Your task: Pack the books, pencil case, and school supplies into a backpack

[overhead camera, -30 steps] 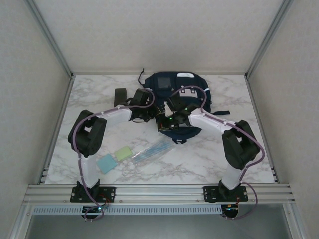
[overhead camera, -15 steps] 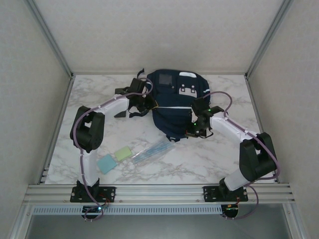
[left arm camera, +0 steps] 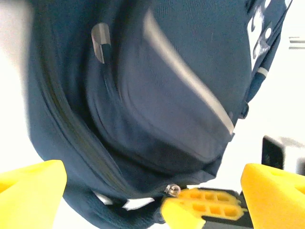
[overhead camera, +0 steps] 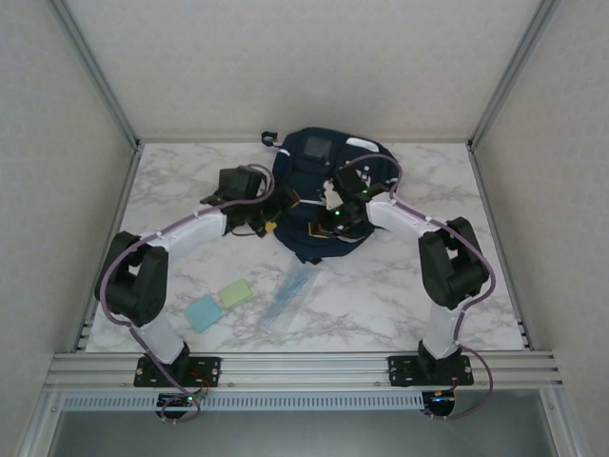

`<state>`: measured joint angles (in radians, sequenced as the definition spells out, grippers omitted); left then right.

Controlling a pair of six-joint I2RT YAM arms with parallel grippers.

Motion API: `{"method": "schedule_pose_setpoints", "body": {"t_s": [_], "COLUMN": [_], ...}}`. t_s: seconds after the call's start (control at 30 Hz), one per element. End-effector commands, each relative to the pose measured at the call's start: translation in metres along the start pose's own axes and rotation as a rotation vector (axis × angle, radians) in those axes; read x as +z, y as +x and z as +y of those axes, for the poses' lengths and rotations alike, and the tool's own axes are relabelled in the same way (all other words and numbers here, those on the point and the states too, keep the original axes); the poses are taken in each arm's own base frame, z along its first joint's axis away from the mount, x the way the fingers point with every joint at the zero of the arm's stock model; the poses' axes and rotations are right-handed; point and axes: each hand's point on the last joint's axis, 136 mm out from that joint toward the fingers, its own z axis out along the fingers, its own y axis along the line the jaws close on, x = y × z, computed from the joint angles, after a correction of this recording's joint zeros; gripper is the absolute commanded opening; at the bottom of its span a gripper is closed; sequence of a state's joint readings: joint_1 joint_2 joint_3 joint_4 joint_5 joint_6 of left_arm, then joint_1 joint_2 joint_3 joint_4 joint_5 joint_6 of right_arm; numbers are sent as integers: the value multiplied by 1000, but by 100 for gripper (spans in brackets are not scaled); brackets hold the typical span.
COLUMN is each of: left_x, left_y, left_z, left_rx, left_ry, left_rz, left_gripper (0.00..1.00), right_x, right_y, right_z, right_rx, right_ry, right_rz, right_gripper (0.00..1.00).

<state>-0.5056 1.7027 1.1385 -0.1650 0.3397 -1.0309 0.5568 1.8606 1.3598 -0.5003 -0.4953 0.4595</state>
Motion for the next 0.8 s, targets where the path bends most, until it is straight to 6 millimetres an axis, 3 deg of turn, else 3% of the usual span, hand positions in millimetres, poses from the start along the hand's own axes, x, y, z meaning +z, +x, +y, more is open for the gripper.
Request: {"method": "schedule_pose_setpoints", "body": {"t_s": [0.0,0.1,0.17,0.23,0.37,0.53,0.67,0.77], "left_x": [23,38,46,52,61,50,33,23], "left_y": [14,7,-2,-11,-20,-28,-28,-22], "left_z": [-2,-4,-3,0,-1,-10,-20,-27], "left_rx": [-146,-152,-142,-126,-98,-60,-16,9], "left_ry": [48,43,20,5,-14,-8,1,12], "left_rz": [-11,-51,-90,-120,-122,-142,-148,-124], "left_gripper": [92,83,71,47,0,0,0,0], "right_x": [-4,-6,-11,-17,-25,-35,-52,-63], "right_y": [-10,3,16,32,69,95,93,81], "right_z": [44,46,44,37,1,-64,-106,-126], "right_rx": [-92,-87,-82,-78,-59,3,18,26], "right_ry": [-118,-124,-126,-106,35,284,469,545], "right_rz": [-24,-6,7,25,79,111,100,78], "right_gripper": [0,0,0,0,0,0,0,0]}}
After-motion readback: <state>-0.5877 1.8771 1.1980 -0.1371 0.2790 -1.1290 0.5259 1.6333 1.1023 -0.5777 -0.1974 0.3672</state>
